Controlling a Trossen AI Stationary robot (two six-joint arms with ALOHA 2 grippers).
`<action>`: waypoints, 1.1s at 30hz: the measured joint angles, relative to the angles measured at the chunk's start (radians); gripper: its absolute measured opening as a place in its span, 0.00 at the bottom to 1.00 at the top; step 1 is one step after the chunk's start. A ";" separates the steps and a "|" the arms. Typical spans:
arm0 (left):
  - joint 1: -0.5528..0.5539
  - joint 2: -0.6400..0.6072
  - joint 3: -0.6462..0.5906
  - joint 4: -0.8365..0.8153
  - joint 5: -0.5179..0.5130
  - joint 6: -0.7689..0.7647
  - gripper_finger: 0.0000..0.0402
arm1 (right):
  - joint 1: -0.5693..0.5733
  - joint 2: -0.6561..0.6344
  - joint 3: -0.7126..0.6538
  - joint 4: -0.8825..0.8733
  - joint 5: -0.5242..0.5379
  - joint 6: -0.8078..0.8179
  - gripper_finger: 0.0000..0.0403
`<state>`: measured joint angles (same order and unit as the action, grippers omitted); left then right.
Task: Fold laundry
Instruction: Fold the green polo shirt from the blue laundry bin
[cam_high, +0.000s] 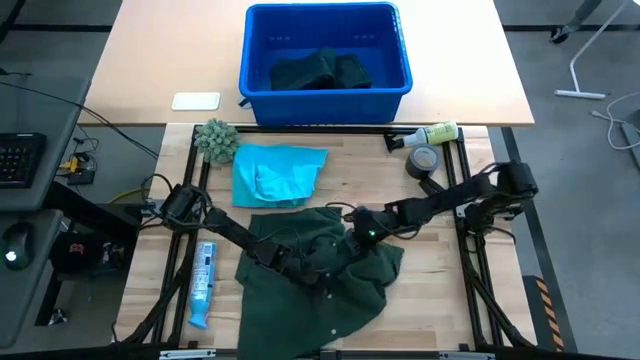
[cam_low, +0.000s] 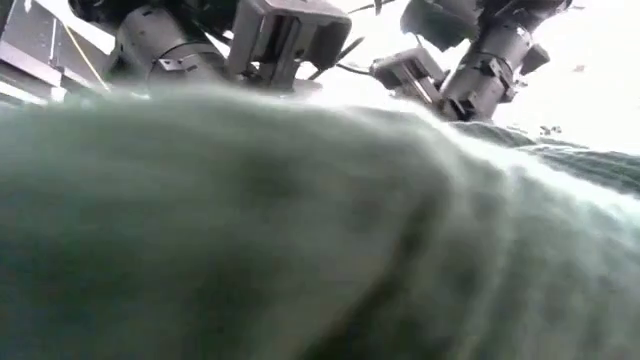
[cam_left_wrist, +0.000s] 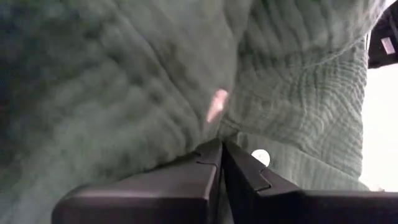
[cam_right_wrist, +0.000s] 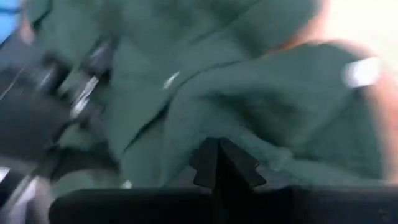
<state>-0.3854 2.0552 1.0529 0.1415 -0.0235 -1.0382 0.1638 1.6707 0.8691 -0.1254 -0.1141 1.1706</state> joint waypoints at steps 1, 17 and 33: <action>0.003 0.000 0.000 0.000 -0.001 0.000 0.00 | 0.007 0.009 0.000 0.007 -0.009 0.000 0.00; 0.047 -0.028 -0.004 -0.007 -0.051 0.073 0.00 | -0.147 -0.046 -0.001 -0.582 0.313 -0.126 0.00; 0.344 -0.150 -0.008 -0.035 -0.005 0.251 0.00 | -0.335 -0.332 0.019 -0.556 0.339 -0.314 0.00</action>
<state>-0.0414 1.9048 1.0445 0.1066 -0.0283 -0.7873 -0.1717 1.3390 0.8883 -0.6812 0.2246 0.8563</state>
